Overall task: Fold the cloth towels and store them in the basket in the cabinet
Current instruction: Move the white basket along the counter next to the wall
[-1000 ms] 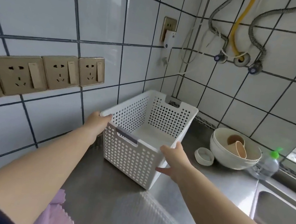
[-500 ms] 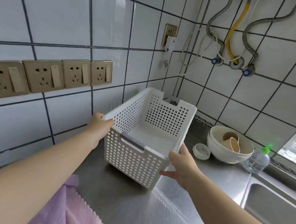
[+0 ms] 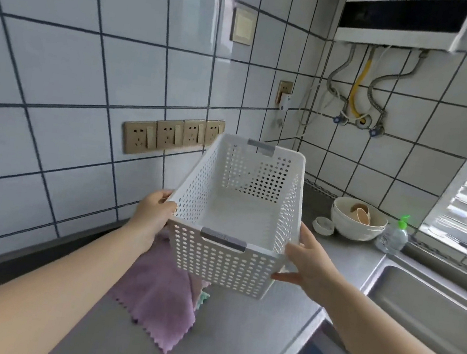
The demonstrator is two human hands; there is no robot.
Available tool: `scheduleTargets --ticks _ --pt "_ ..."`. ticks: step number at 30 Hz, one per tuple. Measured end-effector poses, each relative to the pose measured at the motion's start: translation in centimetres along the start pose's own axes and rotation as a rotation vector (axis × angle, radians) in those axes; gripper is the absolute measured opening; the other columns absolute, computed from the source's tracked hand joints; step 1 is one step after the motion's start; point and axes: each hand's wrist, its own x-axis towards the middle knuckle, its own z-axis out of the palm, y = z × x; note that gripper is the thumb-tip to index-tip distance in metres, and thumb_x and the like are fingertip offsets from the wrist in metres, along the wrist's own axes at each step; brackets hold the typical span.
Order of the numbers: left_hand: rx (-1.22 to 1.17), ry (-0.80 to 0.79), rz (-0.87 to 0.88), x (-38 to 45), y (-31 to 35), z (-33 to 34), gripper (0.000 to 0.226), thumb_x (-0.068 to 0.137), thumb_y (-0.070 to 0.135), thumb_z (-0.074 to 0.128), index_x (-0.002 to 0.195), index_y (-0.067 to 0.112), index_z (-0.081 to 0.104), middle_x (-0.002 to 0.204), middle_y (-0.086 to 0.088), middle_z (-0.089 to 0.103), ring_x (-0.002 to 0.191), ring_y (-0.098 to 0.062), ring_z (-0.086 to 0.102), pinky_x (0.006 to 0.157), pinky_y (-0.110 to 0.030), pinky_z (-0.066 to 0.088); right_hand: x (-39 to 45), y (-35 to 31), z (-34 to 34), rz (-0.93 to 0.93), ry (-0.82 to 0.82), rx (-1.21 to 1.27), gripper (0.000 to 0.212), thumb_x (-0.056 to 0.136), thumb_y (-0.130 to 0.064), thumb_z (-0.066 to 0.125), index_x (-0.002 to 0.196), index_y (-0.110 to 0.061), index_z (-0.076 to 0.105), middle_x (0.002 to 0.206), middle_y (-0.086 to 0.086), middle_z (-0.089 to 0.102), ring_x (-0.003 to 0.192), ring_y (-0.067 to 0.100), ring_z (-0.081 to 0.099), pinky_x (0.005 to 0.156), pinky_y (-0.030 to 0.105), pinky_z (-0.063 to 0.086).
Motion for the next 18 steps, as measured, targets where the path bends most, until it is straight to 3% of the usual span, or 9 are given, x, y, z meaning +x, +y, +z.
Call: scheduleTargets --ticks 5,9,12,15,18 --pt "-0.076 0.005 0.032 -9.5 0.4 -6.6 0.043 0.084 -0.001 0.041 0.114 0.02 0.063 0.093 -0.006 0.067 0.072 -0.022 0.062 0.053 -0.026 0.046 -8.4 0.5 3.5 -0.052 -0.017 -0.009 0.057 0.087 0.004 0.041 0.113 -0.044 0.057 0.111 -0.001 0.064 0.102 0.027 0.065 0.072 0.052 0.058" --pt "-0.089 0.016 0.032 -17.4 -1.5 -12.8 0.047 0.082 0.001 0.044 0.116 0.026 0.065 0.1 0.001 0.071 0.088 -0.023 0.068 0.079 -0.038 0.056 -14.7 1.2 7.3 -0.071 -0.017 -0.026 0.055 0.086 0.004 0.036 0.107 -0.041 0.06 0.11 0.004 0.063 0.098 0.025 0.063 0.074 0.054 0.057" --pt "-0.073 0.069 0.042 -22.7 -3.3 -16.6 0.048 0.083 0.001 0.044 0.111 0.034 0.065 0.101 0.001 0.071 0.084 -0.018 0.066 0.073 -0.033 0.052 -17.6 1.8 10.3 -0.059 -0.038 -0.047 0.053 0.087 0.003 0.037 0.115 -0.036 0.06 0.112 0.008 0.061 0.098 0.025 0.062 0.075 0.054 0.057" --pt "-0.077 0.146 0.008 -26.8 -5.3 -20.2 0.052 0.084 0.0 0.045 0.124 0.029 0.061 0.107 0.003 0.069 0.094 -0.018 0.064 0.084 -0.033 0.051 -19.8 2.6 13.6 -0.013 -0.087 -0.06 0.051 0.09 0.003 0.038 0.114 -0.036 0.059 0.107 0.005 0.061 0.098 0.026 0.061 0.07 0.051 0.058" --pt "-0.056 0.237 -0.028 -30.1 -7.7 -23.8 0.053 0.081 0.0 0.046 0.119 0.033 0.063 0.106 0.005 0.071 0.092 -0.014 0.064 0.079 -0.028 0.048 -20.9 4.1 17.1 0.034 -0.163 -0.063 0.051 0.09 0.006 0.041 0.116 -0.035 0.057 0.112 0.001 0.06 0.097 0.025 0.062 0.065 0.049 0.059"
